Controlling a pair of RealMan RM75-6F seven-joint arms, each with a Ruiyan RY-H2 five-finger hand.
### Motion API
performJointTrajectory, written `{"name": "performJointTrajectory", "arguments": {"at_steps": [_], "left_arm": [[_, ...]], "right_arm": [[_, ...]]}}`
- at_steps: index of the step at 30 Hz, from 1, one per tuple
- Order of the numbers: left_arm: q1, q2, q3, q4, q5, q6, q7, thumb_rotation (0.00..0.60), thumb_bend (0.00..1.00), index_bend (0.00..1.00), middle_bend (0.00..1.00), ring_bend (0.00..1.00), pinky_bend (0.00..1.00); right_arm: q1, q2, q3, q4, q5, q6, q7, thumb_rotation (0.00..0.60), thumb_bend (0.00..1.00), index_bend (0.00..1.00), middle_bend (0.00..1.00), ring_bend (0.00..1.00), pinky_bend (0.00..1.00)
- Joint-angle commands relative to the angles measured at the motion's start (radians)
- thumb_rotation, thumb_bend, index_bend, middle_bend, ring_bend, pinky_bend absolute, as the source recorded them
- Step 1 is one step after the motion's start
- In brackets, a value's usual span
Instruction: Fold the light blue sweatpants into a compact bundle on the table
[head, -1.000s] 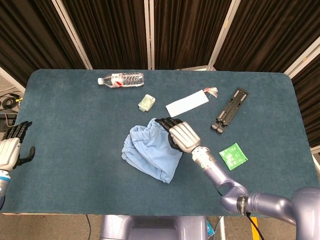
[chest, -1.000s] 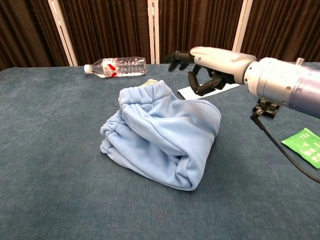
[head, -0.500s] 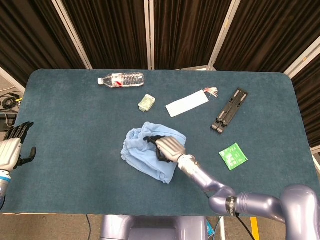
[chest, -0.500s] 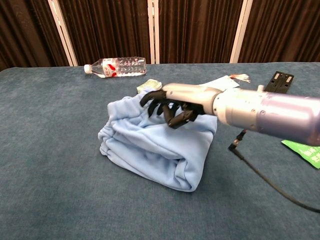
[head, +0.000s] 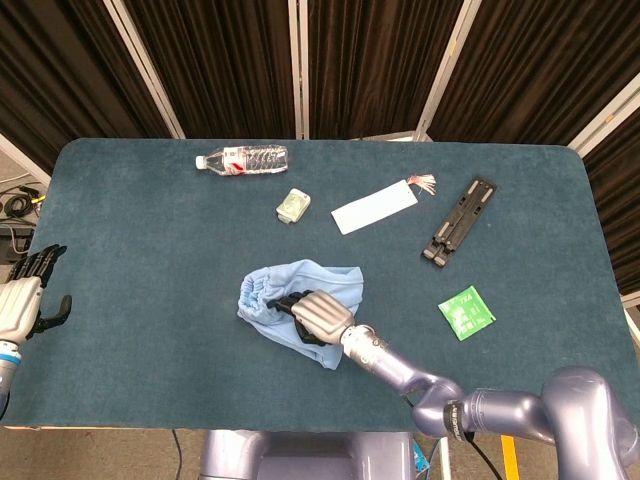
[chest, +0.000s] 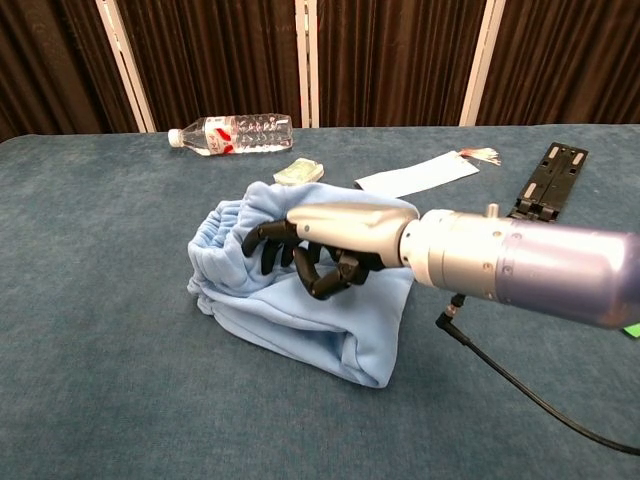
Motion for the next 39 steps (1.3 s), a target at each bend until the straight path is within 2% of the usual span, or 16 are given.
{"name": "performJointTrajectory", "arguments": {"at_steps": [1, 6, 12, 16, 22, 27, 31, 39], "left_arm": [[0.0, 0.0, 0.0, 0.0, -0.001, 0.0, 0.001, 0.6, 0.57, 0.0, 0.0, 0.0, 0.0], [-0.001, -0.002, 0.001, 0.002, -0.004, -0.004, 0.005, 0.6, 0.57, 0.0, 0.0, 0.0, 0.0], [-0.002, -0.003, 0.0, 0.004, -0.006, -0.006, 0.004, 0.6, 0.57, 0.0, 0.0, 0.0, 0.0], [-0.002, -0.001, 0.0, 0.006, -0.007, -0.008, 0.001, 0.6, 0.58, 0.0, 0.0, 0.0, 0.0], [-0.002, -0.001, -0.001, 0.009, -0.01, -0.007, 0.001, 0.6, 0.58, 0.0, 0.0, 0.0, 0.0], [0.002, 0.0, -0.002, 0.008, -0.01, 0.0, -0.001, 0.6, 0.57, 0.0, 0.0, 0.0, 0.0], [0.008, -0.001, 0.001, 0.004, -0.004, 0.011, 0.005, 0.6, 0.58, 0.0, 0.0, 0.0, 0.0], [0.033, -0.005, 0.013, -0.011, 0.024, 0.062, 0.02, 0.6, 0.57, 0.0, 0.0, 0.0, 0.0]], "right_arm": [[0.006, -0.024, -0.026, 0.039, -0.031, 0.002, -0.027, 0.6, 0.93, 0.22, 0.26, 0.25, 0.34], [0.012, -0.064, -0.043, 0.095, -0.051, 0.001, -0.049, 0.6, 0.93, 0.22, 0.26, 0.25, 0.34], [0.016, -0.112, -0.04, 0.15, -0.051, 0.0, -0.051, 0.6, 0.93, 0.22, 0.26, 0.25, 0.34], [0.011, -0.111, -0.033, 0.13, -0.072, 0.024, -0.029, 0.6, 0.92, 0.2, 0.23, 0.25, 0.34], [0.002, -0.059, -0.03, 0.051, -0.13, 0.076, 0.009, 0.6, 0.83, 0.12, 0.17, 0.25, 0.33], [-0.025, 0.04, -0.051, -0.058, -0.194, 0.14, 0.032, 0.6, 0.79, 0.09, 0.14, 0.25, 0.33], [-0.066, 0.16, -0.103, -0.13, -0.292, 0.227, 0.038, 0.6, 0.77, 0.08, 0.13, 0.25, 0.33], [-0.164, 0.388, -0.208, -0.145, -0.475, 0.431, 0.035, 0.6, 0.74, 0.08, 0.13, 0.25, 0.3]]}}
